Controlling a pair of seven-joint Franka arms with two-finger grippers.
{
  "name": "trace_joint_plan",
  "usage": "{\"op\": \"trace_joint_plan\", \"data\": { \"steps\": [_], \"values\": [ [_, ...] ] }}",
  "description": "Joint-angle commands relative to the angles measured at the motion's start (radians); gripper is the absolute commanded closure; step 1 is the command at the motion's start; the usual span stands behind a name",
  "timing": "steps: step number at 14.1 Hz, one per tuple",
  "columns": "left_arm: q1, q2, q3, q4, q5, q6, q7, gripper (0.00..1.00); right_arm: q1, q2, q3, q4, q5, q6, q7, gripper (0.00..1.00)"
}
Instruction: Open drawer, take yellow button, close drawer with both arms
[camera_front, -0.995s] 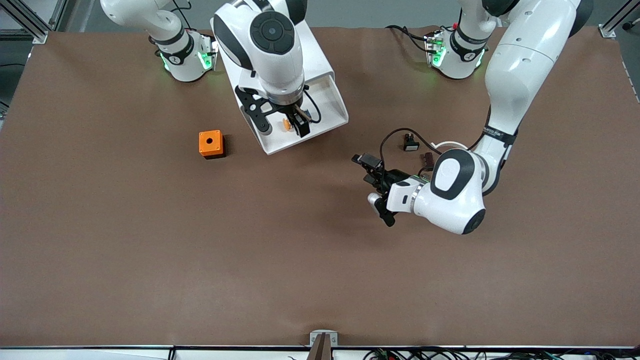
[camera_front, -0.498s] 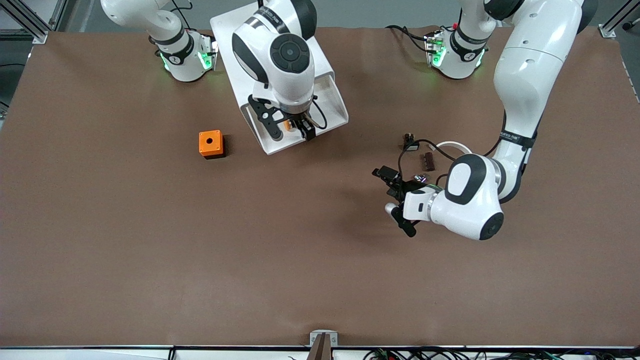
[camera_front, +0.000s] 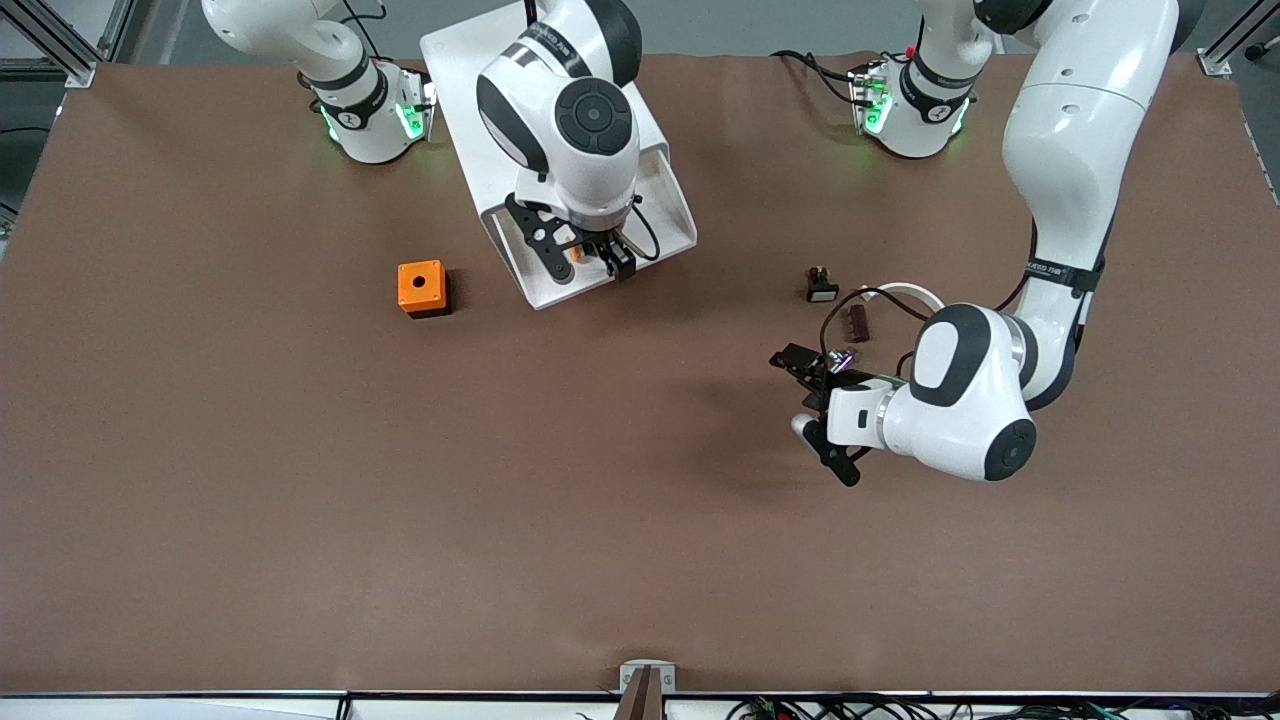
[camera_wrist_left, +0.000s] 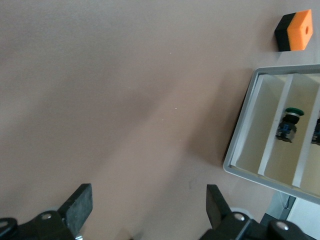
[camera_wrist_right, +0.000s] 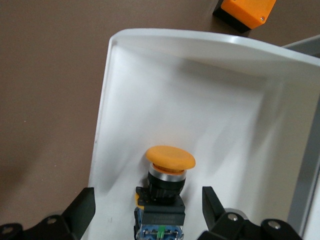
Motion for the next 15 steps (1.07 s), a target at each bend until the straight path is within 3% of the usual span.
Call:
{"op": "trace_joint_plan", "data": {
  "steps": [1, 5, 8, 10, 13, 15],
  "values": [
    [0.003, -0.008, -0.001, -0.001, 0.023, 0.008, -0.008, 0.00, 0.013, -0.008, -0.010, -0.013, 0.011, -0.001, 0.016, 0.35],
    [0.001, -0.002, -0.001, 0.000, 0.020, 0.025, -0.011, 0.00, 0.021, -0.010, -0.008, -0.007, 0.010, -0.003, 0.016, 0.80],
    [0.003, -0.009, 0.002, 0.009, 0.026, 0.025, -0.009, 0.00, 0.010, -0.011, -0.010, 0.041, 0.013, -0.026, 0.013, 0.82],
    [-0.007, -0.011, 0.006, 0.023, 0.086, 0.026, -0.017, 0.00, -0.019, -0.013, -0.016, 0.152, 0.029, -0.160, 0.012, 0.82],
    [-0.019, -0.011, -0.001, 0.029, 0.138, 0.026, -0.150, 0.00, -0.160, -0.016, -0.014, 0.324, 0.076, -0.393, -0.017, 0.81],
    [-0.089, -0.028, 0.004, 0.029, 0.196, 0.061, -0.346, 0.00, -0.266, -0.055, -0.019, 0.348, 0.074, -0.515, -0.234, 0.81]
  ]
}}
